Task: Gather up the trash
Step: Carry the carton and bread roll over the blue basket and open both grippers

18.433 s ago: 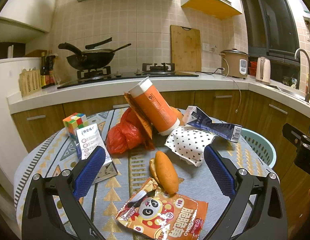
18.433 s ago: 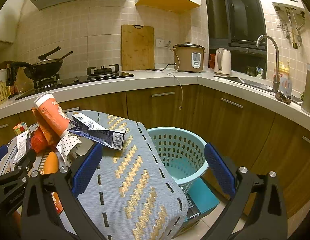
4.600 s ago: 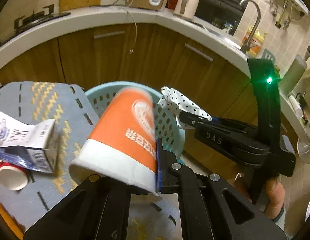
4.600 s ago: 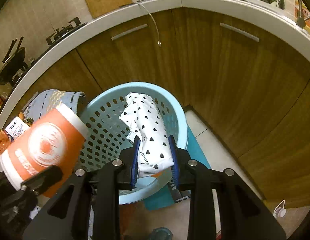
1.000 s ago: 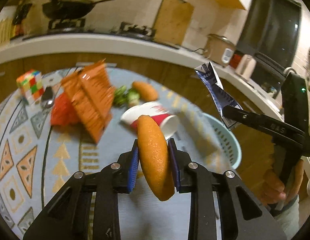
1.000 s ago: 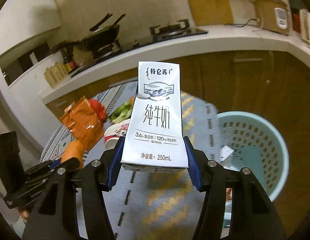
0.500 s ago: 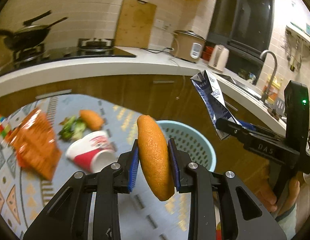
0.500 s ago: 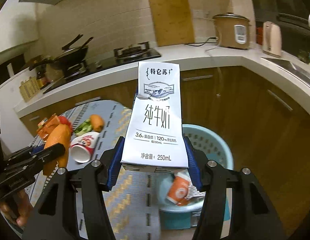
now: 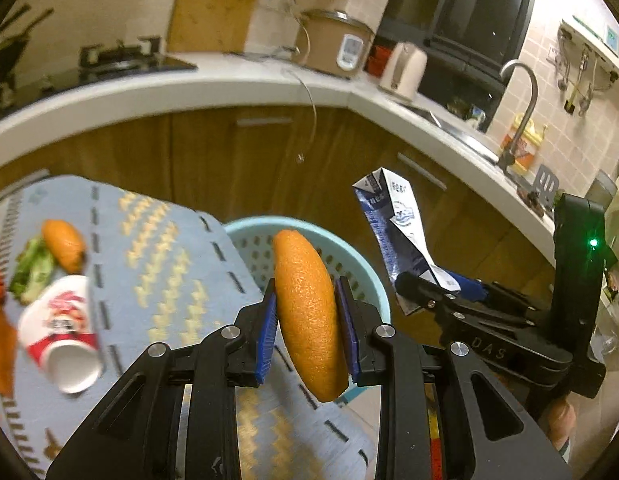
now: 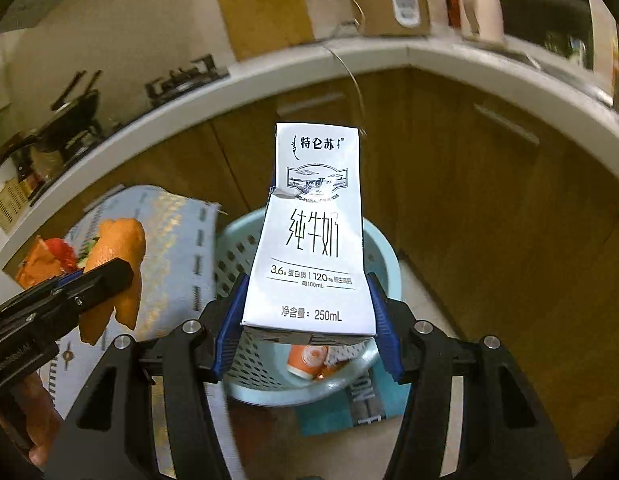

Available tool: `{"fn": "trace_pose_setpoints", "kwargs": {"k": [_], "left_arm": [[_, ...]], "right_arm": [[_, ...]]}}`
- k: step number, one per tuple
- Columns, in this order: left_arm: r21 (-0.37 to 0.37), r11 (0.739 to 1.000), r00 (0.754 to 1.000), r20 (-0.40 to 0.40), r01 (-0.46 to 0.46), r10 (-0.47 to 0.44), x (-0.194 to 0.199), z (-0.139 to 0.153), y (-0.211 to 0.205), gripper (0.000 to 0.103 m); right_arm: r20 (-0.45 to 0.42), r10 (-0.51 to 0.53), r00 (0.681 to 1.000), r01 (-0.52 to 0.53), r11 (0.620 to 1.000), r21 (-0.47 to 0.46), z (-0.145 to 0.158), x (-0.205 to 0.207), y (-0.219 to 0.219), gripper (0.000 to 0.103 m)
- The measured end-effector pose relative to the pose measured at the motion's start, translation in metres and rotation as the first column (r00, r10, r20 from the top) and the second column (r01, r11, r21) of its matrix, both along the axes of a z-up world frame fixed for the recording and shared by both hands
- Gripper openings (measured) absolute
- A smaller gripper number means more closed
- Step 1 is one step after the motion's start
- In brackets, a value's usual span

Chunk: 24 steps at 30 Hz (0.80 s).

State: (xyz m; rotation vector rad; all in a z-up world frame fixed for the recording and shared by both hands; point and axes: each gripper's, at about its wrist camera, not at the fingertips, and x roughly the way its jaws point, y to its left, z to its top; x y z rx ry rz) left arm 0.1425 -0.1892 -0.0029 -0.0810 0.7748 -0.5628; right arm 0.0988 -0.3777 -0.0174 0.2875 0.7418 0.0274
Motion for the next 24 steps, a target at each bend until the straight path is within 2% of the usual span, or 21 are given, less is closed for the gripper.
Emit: {"fn": "trace_pose_setpoints", "kwargs": {"k": [6, 13, 14, 15, 17, 24], "left_arm": [[0.02, 0.999, 0.997, -0.069, 0.031, -0.03, 0.014, -0.025, -0.019, 0.027], [0.056, 0.997, 0.996, -0.073, 0.047, -0.043, 0.015, -0.032, -0.03, 0.032], [0.055, 0.997, 0.996, -0.074, 0.047, -0.042, 0.016, -0.032, -0.03, 0.038], [0.052, 0.998, 0.996, -0.074, 0.046, -0.042, 0.016, -0.031, -0.029, 0.048], [0.058, 0.998, 0.999, -0.049, 0.026, -0.024, 0.013, -0.026, -0.027, 0.057], [0.049, 0.999, 1.0, -0.022, 0.011, -0.01, 0.007, -0.015, -0.015, 0.057]], "right_arm": [[-0.059, -0.015, 0.998, 0.016, 1.0, 0.021, -0.023, 0.008, -0.01, 0.053], [-0.117, -0.001, 0.993, 0.007, 0.999, 0.045, -0.042, 0.015, -0.012, 0.054], [-0.121, 0.0, 0.993, 0.006, 0.999, 0.05, -0.044, 0.015, -0.012, 0.054], [-0.126, 0.0, 0.992, 0.007, 0.999, 0.054, -0.045, 0.017, -0.013, 0.054], [-0.133, -0.001, 0.991, 0.01, 0.997, 0.071, -0.047, 0.019, -0.014, 0.054], [-0.128, 0.004, 0.992, 0.009, 0.995, 0.098, -0.046, 0.018, -0.013, 0.056]]}}
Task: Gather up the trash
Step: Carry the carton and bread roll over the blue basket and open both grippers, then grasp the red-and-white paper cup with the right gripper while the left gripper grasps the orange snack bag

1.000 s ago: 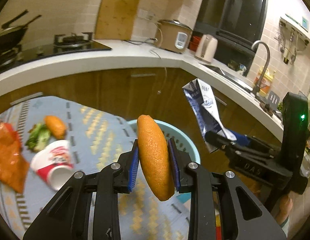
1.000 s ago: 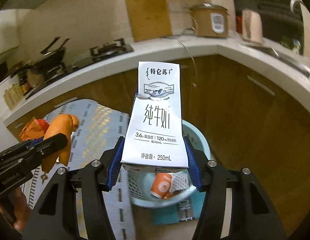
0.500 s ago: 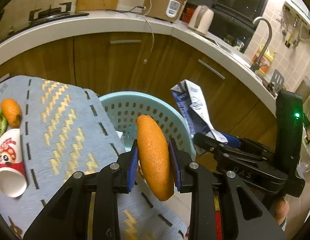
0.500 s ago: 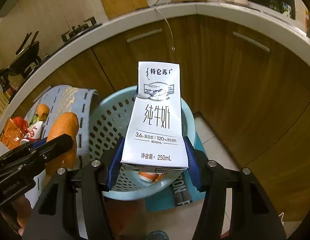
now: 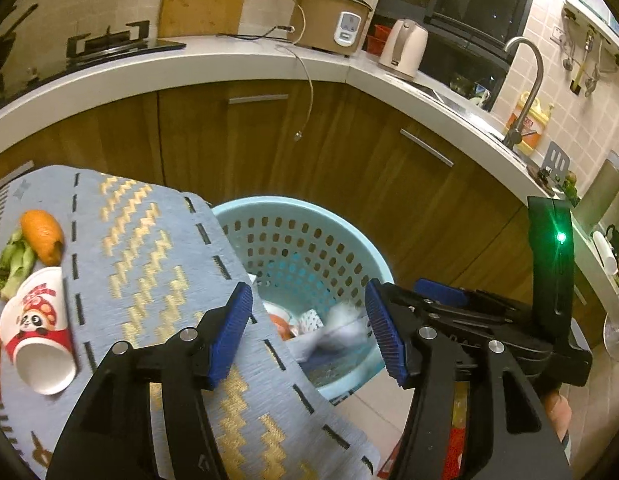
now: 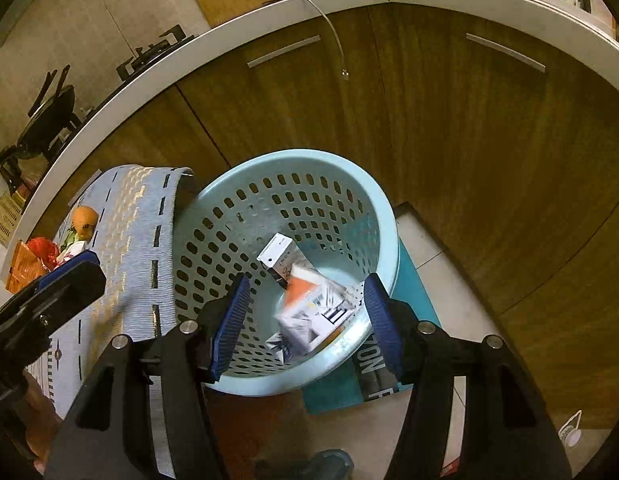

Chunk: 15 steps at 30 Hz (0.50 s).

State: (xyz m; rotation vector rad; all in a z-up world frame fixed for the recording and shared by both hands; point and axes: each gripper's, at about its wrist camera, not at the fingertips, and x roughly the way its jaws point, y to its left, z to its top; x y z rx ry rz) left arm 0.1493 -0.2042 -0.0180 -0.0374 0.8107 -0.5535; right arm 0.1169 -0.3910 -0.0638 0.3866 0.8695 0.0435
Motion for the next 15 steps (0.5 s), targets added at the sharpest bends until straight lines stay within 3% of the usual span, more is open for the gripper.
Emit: {"fn": "trace_pose_setpoints", "kwargs": {"k": [15], "left_arm": [[-0.043, 0.999, 0.998, 0.046, -0.034, 0.036, -0.025, 0.021, 0.037, 0.055]], "right_arm": [[0.084, 0.06, 0.995, -0.058, 0.998, -0.031, 0.035, -0.017, 0.03, 0.056]]}}
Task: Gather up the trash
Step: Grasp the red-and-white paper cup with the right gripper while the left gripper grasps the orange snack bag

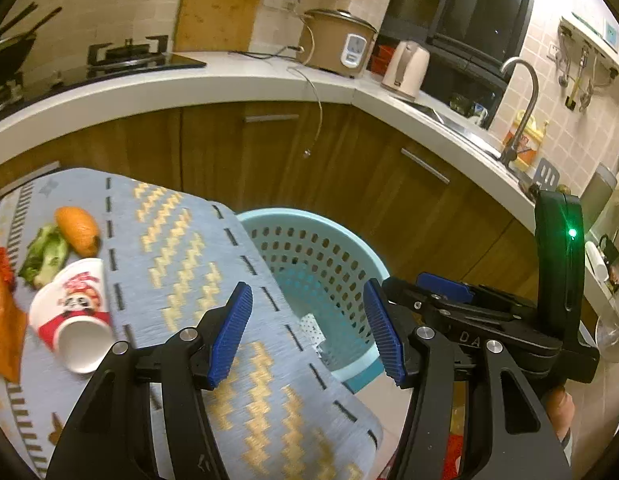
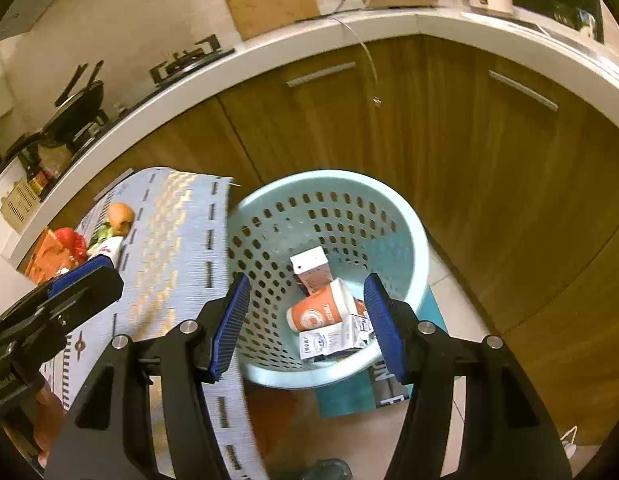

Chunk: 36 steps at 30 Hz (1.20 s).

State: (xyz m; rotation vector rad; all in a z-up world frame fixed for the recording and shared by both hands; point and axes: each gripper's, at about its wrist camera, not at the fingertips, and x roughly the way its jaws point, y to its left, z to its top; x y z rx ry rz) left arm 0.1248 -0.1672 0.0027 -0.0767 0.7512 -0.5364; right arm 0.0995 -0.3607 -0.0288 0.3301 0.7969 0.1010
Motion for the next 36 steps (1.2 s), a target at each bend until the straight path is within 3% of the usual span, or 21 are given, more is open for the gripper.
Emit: {"fn": "trace_pose_setpoints", "kwargs": {"k": [5, 11, 16, 22, 27, 31, 36], "left_arm": [[-0.026, 0.999, 0.999, 0.016, -0.043, 0.044, -0.009, 0.009, 0.028, 0.055], [-0.029, 0.987, 0.986, 0.049, -0.158, 0.159, -0.022, 0.02, 0.083, 0.055], [-0.002, 0.957, 0.957, 0.034, -0.289, 0.289, -0.031, 0.009, 0.138, 0.055], [-0.019, 0.91, 0.91, -0.03, -0.415, 0.414, -0.04, -0.012, 0.205, 0.057], [-0.034, 0.895, 0.893, -0.099, -0.444, 0.439, -0.035, -0.029, 0.234, 0.057], [-0.1, 0.903, 0.904, -0.152, -0.417, 0.401, -0.025, -0.032, 0.241, 0.057], [-0.079, 0.899, 0.897, -0.15, -0.431, 0.416, -0.008, -0.035, 0.238, 0.055]], "right_arm": [[0.033, 0.044, 0.998, -0.044, 0.999, -0.021, 0.015, -0.003, 0.024, 0.056], [0.099, 0.128, 0.987, -0.12, 0.99, -0.079, 0.035, -0.008, 0.068, 0.056], [0.169, 0.212, 0.962, -0.183, 0.968, -0.174, 0.05, -0.016, 0.116, 0.056], [0.136, 0.317, 0.939, -0.288, 0.937, -0.2, 0.047, -0.005, 0.178, 0.056], [0.095, 0.382, 0.919, -0.36, 0.913, -0.19, 0.036, 0.012, 0.217, 0.056], [0.109, 0.394, 0.913, -0.368, 0.909, -0.198, 0.024, 0.022, 0.234, 0.056], [0.106, 0.366, 0.924, -0.349, 0.925, -0.152, 0.02, 0.032, 0.229, 0.059]]}}
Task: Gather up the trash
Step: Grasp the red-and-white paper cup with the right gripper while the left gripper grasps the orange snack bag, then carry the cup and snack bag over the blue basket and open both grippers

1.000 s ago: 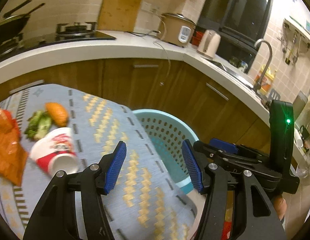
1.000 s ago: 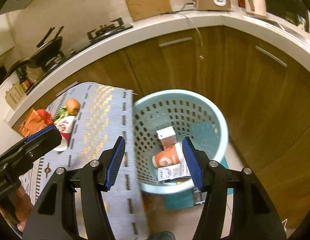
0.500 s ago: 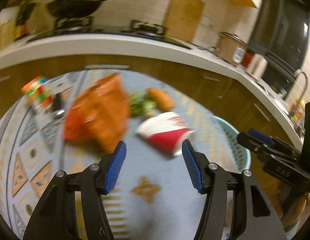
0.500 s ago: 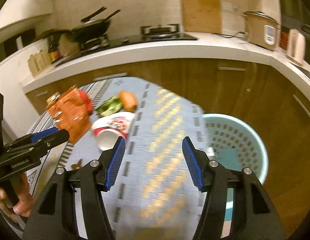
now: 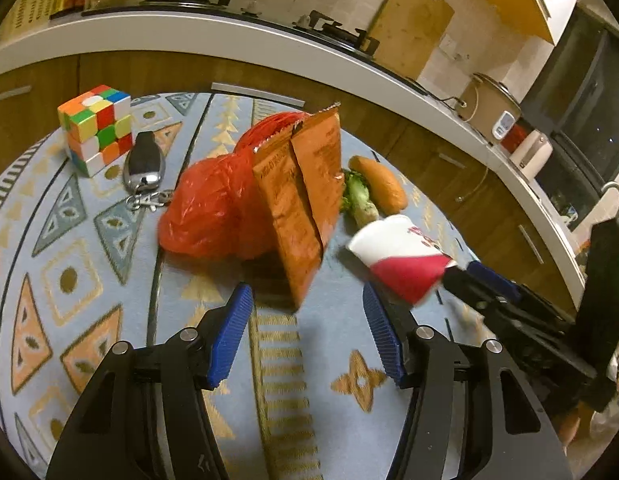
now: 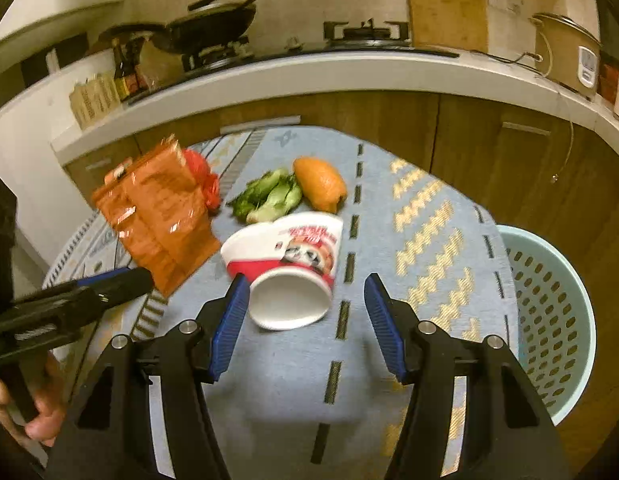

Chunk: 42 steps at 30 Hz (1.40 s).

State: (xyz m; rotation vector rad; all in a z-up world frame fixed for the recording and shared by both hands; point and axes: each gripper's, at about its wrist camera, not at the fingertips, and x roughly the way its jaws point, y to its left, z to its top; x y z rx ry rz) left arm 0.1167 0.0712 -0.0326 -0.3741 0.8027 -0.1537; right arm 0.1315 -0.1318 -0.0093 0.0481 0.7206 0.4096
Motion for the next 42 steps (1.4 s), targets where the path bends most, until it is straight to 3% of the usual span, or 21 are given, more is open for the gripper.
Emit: {"fn": "trace_pose_setpoints", "kwargs": {"k": [10, 17, 28, 29, 30, 35, 42], "left_arm": [[0.018, 1.0, 1.0, 0.008, 0.0, -0.001, 0.019, -0.01, -0.009, 0.052], [-0.013, 0.999, 0.999, -0.012, 0.035, -0.035, 0.022, -0.018, -0.011, 0.006], [0.056, 0.998, 0.998, 0.049, 0.039, -0.042, 0.007, -0.009, -0.023, 0.002], [0.057, 0.998, 0.998, 0.051, 0.037, -0.04, 0.006, -0.009, -0.023, 0.002], [0.058, 0.998, 0.998, 0.054, 0.038, -0.041, 0.004, -0.008, -0.023, 0.002], [0.085, 0.996, 0.996, 0.071, 0.042, -0.048, -0.005, -0.002, -0.028, 0.002], [0.099, 0.991, 0.987, 0.126, 0.087, -0.099, -0.025, 0.022, -0.041, 0.002]], "right_arm": [[-0.058, -0.01, 0.998, 0.012, 1.0, 0.026, -0.004, 0.014, 0.004, 0.065], [-0.109, 0.006, 0.994, -0.002, 0.999, 0.04, -0.013, 0.028, 0.019, 0.071], [-0.165, 0.01, 0.986, 0.0, 0.998, 0.065, -0.022, 0.038, 0.018, 0.072], [-0.162, 0.012, 0.987, -0.004, 0.999, 0.054, -0.022, 0.038, 0.021, 0.066], [-0.157, 0.02, 0.987, -0.012, 0.999, 0.049, -0.021, 0.037, 0.022, 0.061], [-0.055, 0.016, 0.998, -0.014, 0.999, 0.036, -0.008, 0.018, 0.022, 0.06], [0.007, -0.02, 1.0, 0.02, 0.998, 0.065, 0.01, -0.006, -0.004, 0.06]]}}
